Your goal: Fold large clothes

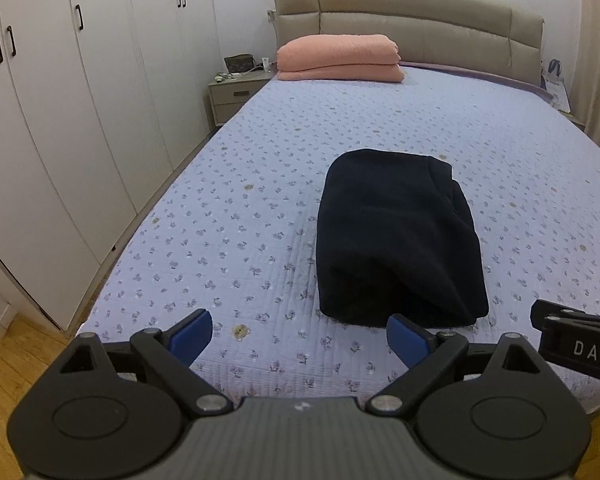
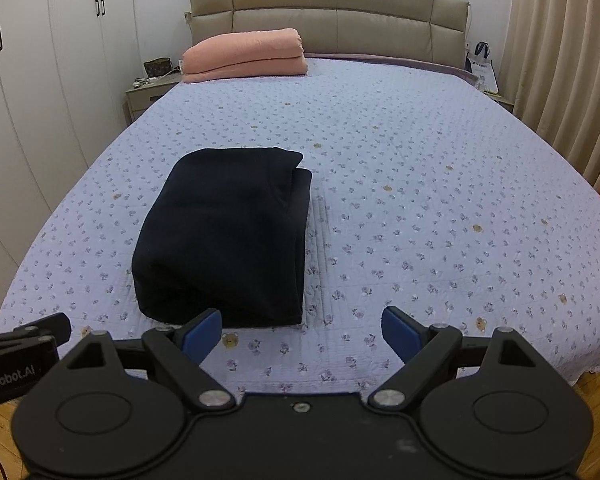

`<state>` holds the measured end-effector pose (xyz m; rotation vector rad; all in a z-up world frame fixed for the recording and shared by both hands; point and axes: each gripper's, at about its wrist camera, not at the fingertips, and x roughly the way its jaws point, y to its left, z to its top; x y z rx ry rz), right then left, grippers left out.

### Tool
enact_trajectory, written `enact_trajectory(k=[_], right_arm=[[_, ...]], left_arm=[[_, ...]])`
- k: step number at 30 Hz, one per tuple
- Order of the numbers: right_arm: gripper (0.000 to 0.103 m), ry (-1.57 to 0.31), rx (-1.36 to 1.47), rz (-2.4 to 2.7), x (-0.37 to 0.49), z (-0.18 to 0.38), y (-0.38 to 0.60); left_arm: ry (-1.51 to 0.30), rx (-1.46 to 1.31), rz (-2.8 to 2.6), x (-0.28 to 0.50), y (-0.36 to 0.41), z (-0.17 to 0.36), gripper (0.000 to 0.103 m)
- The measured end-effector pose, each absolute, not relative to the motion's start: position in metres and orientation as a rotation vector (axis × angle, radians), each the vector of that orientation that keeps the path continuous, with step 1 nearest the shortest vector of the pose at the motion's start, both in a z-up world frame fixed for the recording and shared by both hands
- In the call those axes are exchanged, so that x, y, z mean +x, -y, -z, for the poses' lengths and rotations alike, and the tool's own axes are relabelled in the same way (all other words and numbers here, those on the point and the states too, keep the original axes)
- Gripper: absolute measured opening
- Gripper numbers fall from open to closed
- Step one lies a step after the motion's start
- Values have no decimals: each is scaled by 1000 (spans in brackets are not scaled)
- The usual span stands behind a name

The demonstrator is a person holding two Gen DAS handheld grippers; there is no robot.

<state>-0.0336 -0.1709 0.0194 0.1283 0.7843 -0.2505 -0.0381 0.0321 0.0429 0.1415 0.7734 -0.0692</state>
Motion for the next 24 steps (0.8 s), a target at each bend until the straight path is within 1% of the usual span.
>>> enact_trajectory(k=[24], right_arm=[[102, -766, 142, 236, -41, -29, 171]], left_arm=[[-737, 130, 96, -48, -30, -57, 96]])
